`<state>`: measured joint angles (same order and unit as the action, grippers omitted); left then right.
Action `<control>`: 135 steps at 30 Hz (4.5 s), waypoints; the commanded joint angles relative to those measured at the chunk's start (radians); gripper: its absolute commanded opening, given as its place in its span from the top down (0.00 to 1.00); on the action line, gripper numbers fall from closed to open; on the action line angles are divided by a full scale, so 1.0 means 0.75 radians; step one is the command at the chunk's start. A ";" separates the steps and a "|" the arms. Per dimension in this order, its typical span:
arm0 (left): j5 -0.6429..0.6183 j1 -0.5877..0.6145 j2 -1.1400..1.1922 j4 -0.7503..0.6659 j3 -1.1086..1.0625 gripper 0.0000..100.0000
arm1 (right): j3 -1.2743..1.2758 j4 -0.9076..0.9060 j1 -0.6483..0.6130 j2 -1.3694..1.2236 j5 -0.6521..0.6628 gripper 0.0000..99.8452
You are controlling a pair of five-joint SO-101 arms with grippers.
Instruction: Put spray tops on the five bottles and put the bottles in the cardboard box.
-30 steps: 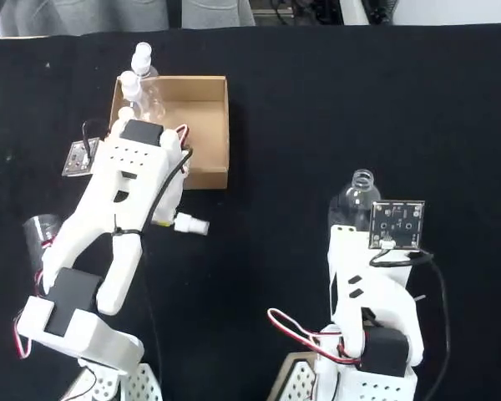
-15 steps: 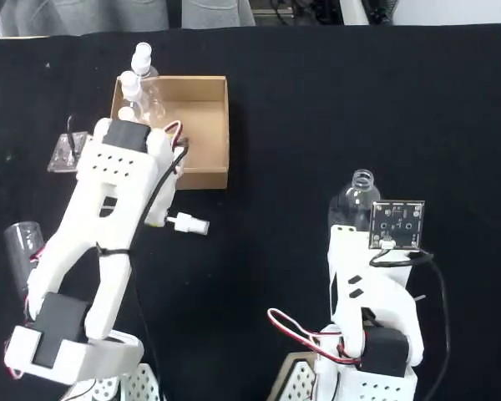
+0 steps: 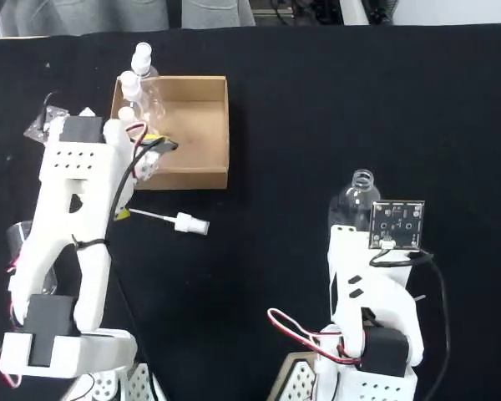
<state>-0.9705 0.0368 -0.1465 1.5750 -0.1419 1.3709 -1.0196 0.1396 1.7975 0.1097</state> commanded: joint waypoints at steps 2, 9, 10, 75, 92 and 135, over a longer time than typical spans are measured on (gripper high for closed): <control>0.331 0.019 -0.080 0.004 0.013 0.51 | -0.005 0.016 0.031 0.064 0.004 0.96; 0.679 0.021 -0.080 0.004 -0.019 0.51 | -0.005 0.016 0.031 0.064 0.004 0.96; 0.720 0.021 -0.080 0.004 -0.032 0.51 | -0.005 0.016 0.031 0.064 0.004 0.96; 2.465 -0.306 0.299 -0.471 -0.101 0.74 | 0.007 0.018 0.031 0.064 0.039 0.96; 2.461 -0.359 0.458 -0.548 -0.083 0.95 | 0.007 0.018 0.031 0.064 0.039 0.96; 2.214 -0.363 -0.068 -0.153 -0.087 0.97 | 0.007 0.018 0.031 0.064 0.041 0.96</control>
<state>0.7004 -0.2240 -0.1005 1.4400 -0.2524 1.3848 -1.0196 0.1396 1.7975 0.1281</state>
